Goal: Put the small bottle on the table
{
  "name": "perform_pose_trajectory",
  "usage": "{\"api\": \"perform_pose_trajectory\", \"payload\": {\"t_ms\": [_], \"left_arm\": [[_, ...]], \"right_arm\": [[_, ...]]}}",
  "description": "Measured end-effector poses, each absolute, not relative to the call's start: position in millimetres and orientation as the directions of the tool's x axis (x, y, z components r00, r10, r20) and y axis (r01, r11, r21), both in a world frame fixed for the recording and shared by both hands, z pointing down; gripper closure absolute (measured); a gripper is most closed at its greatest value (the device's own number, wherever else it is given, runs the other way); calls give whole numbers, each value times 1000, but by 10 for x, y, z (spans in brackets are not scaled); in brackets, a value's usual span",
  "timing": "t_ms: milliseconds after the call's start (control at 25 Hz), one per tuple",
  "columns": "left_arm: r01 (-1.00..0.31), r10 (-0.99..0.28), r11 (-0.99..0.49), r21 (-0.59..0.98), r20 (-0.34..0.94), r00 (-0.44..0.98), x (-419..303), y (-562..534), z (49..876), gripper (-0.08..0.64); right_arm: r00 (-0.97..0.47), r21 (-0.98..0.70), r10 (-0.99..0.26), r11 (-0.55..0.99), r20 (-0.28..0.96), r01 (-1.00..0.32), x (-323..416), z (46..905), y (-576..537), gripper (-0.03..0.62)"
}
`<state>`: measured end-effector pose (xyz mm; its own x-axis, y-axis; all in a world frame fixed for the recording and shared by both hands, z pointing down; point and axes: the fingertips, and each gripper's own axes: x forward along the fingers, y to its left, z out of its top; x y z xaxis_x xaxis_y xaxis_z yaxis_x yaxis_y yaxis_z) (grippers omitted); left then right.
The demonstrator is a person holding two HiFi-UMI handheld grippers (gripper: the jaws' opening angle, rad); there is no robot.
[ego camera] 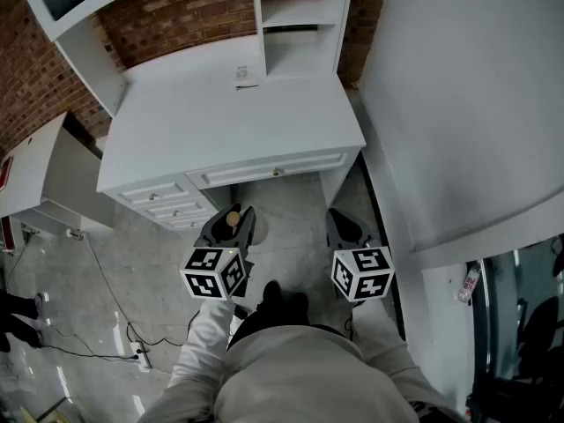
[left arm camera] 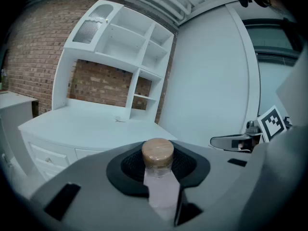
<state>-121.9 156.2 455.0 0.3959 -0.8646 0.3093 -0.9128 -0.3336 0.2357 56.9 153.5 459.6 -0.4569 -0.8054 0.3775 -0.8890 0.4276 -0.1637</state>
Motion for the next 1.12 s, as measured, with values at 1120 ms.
{"api": "perform_pose_trajectory", "payload": {"t_ms": [1120], "left_arm": [[-911,-868,-361,202,286,407,-961,906,4405,436]], "right_arm": [[-453,-164,-833,422,319,-892,863,4419,1014,565]]}}
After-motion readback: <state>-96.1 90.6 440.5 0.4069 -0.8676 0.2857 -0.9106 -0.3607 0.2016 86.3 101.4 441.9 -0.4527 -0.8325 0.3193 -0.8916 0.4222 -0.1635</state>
